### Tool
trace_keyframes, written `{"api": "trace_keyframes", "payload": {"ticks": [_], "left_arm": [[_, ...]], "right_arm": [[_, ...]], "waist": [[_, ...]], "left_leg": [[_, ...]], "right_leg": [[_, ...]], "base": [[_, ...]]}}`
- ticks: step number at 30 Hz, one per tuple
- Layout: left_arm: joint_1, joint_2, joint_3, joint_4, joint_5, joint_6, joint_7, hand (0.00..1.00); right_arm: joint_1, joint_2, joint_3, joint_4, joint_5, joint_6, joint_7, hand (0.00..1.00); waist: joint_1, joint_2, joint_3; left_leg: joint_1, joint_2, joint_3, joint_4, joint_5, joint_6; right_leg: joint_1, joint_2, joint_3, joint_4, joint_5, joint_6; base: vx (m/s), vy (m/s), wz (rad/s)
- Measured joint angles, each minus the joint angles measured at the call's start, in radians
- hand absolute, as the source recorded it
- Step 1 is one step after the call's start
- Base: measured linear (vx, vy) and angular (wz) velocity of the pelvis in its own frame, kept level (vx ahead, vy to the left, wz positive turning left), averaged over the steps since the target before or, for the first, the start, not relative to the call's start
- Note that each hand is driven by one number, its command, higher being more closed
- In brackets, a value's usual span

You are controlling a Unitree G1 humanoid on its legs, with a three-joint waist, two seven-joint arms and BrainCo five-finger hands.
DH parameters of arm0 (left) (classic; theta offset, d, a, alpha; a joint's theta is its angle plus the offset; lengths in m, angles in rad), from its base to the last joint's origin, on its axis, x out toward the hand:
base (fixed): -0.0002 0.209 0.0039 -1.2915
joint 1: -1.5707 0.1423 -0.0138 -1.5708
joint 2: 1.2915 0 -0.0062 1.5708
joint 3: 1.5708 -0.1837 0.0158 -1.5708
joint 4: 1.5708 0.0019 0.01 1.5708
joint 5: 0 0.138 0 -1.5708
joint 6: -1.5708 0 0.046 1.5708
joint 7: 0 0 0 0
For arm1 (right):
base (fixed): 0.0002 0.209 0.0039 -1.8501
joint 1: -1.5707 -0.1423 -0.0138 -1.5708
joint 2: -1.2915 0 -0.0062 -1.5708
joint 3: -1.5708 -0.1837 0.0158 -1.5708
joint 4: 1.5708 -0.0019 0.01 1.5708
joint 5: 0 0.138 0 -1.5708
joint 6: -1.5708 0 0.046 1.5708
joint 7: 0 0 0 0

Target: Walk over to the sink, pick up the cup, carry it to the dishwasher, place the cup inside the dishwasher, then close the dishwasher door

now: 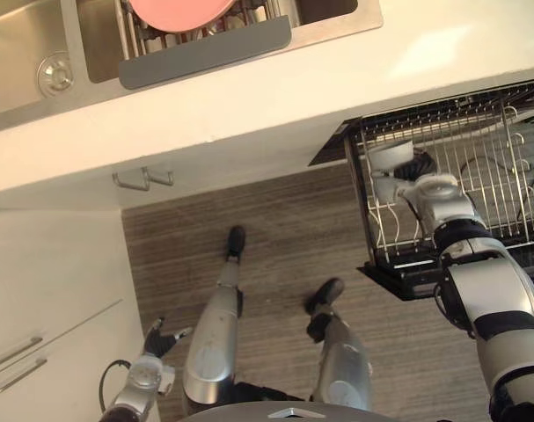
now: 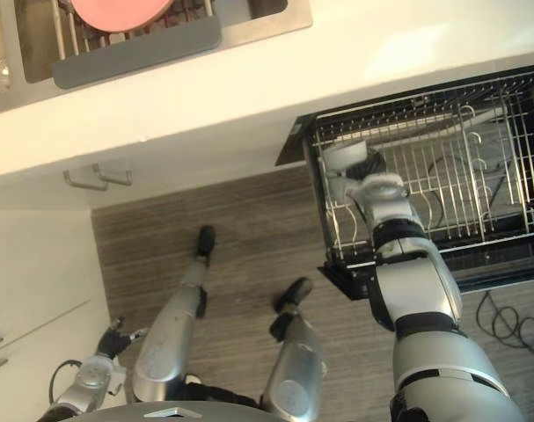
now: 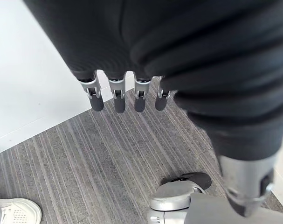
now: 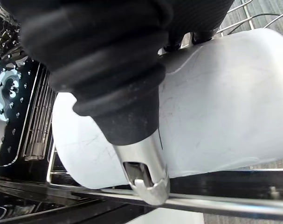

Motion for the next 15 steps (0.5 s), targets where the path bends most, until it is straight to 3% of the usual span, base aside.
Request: {"api": "trace_keyframes", "payload": {"ticks": [5, 12, 15], "left_arm": [[0.002, -0.010, -0.041, -0.047, 0.101, -0.040, 0.063, 0.00], [0.028, -0.016, -0.057, -0.072, 0.109, -0.032, 0.106, 0.00], [0.046, -0.017, -0.057, -0.079, 0.108, -0.032, 0.126, 0.00]], "right_arm": [[-0.014, -0.007, -0.010, -0.001, 0.069, -0.027, -0.023, 0.00], [-0.026, -0.008, -0.062, -0.025, 0.086, -0.046, -0.047, 0.00], [0.039, -0.005, -0.117, -0.052, 0.187, -0.055, -0.063, 0.00]], "waist": [[0.000, 0.014, 0.000], [-0.005, 0.024, -0.001], [-0.016, 0.024, -0.001]], "left_leg": [[0.007, -0.007, -0.004, 0.000, 0.001, -0.001], [0.056, -0.008, 0.019, 0.001, 0.001, -0.001], [0.108, -0.004, 0.028, 0.000, -0.005, -0.004]], "right_leg": [[-0.005, -0.017, -0.001, 0.039, -0.023, 0.001], [0.017, -0.024, 0.024, 0.066, -0.036, 0.000], [0.069, -0.020, 0.029, 0.058, -0.037, 0.000]], "base": [[-0.03, -0.048, 0.05], [-0.03, -0.044, -0.05], [-0.04, -0.041, -0.02]]}}
